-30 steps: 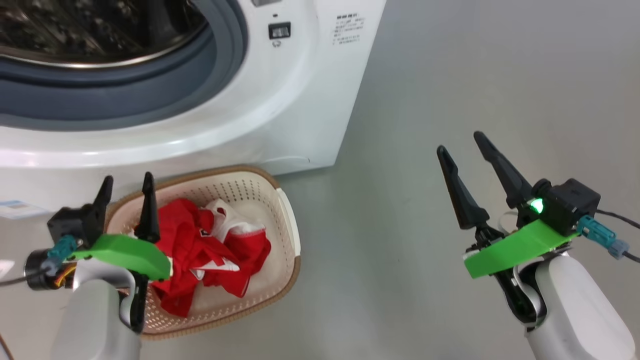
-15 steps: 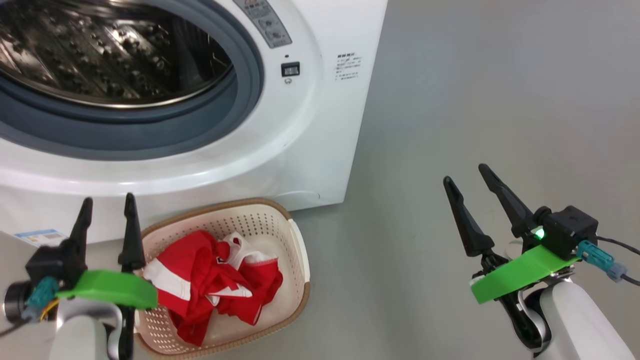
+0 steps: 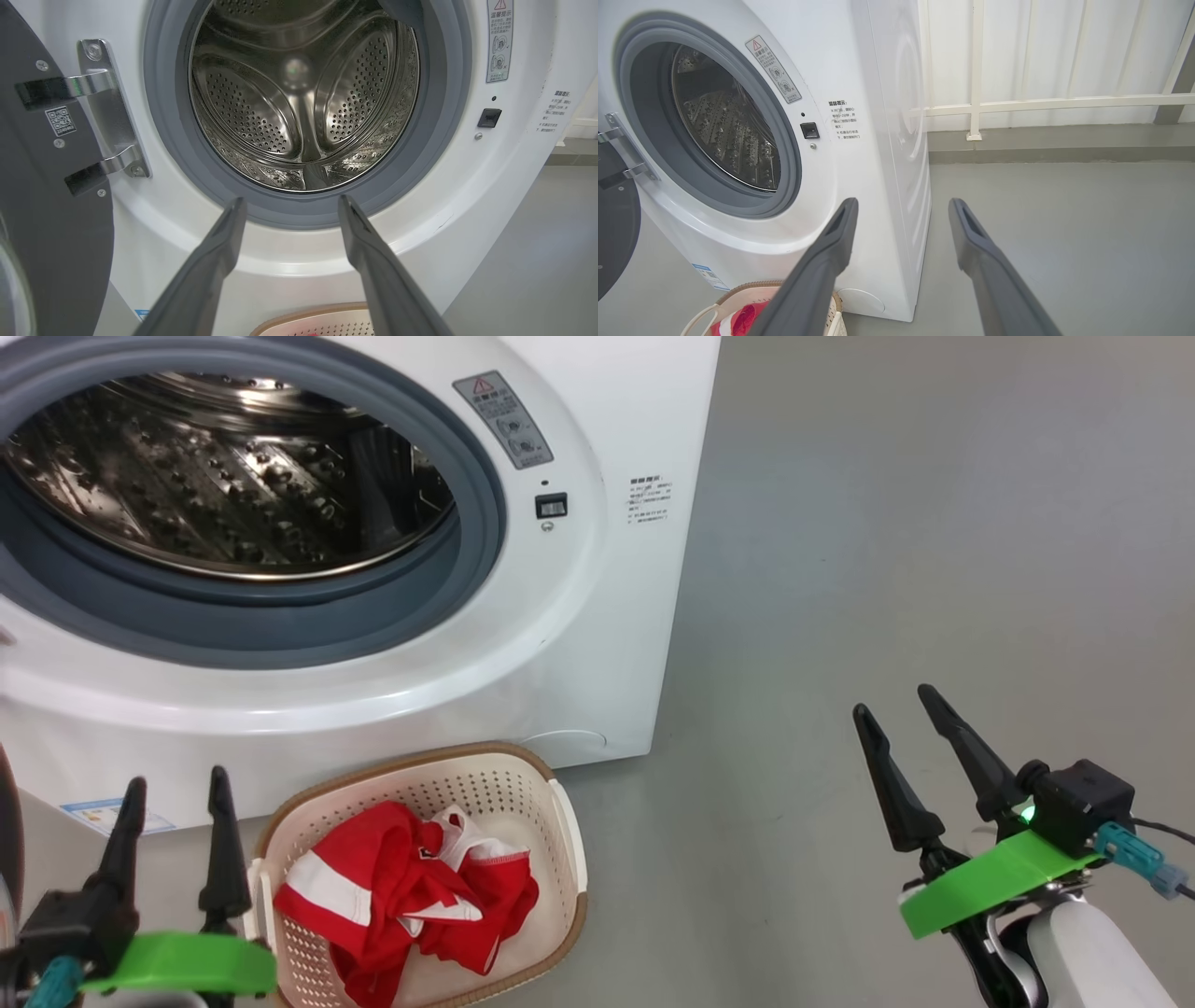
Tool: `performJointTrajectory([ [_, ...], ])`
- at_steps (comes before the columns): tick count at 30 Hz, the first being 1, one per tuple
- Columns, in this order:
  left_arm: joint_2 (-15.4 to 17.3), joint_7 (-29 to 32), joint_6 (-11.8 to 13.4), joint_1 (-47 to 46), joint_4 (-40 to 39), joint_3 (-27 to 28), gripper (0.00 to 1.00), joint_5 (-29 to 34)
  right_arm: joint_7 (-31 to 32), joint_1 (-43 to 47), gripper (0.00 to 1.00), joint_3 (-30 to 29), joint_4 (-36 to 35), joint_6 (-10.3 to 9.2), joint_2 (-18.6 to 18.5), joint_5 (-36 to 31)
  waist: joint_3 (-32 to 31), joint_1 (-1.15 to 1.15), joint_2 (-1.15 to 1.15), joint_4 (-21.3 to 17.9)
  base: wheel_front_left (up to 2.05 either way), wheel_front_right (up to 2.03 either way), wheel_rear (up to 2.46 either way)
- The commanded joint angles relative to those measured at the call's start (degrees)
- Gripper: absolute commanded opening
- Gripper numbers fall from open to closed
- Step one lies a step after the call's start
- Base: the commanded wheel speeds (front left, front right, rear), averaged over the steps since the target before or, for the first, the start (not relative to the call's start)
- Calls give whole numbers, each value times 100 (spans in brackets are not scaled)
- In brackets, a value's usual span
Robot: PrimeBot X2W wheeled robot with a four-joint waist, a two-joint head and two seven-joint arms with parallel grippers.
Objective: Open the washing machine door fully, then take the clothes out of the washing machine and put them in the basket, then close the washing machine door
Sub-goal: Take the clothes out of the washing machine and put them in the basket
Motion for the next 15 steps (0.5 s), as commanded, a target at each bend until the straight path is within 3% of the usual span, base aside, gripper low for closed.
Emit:
performJointTrajectory([
  [1, 111, -30, 39, 43, -207, 203, 100, -6, -69, 56, 100, 58, -143, 9, -71, 45, -22, 0, 0, 4, 0, 0, 0],
  [15, 96, -30, 201, 681, -795, 233, 100, -228, -69, 216, 100, -89, -185, 9, -101, 28, -76, 0, 0, 2, 0, 0, 0],
])
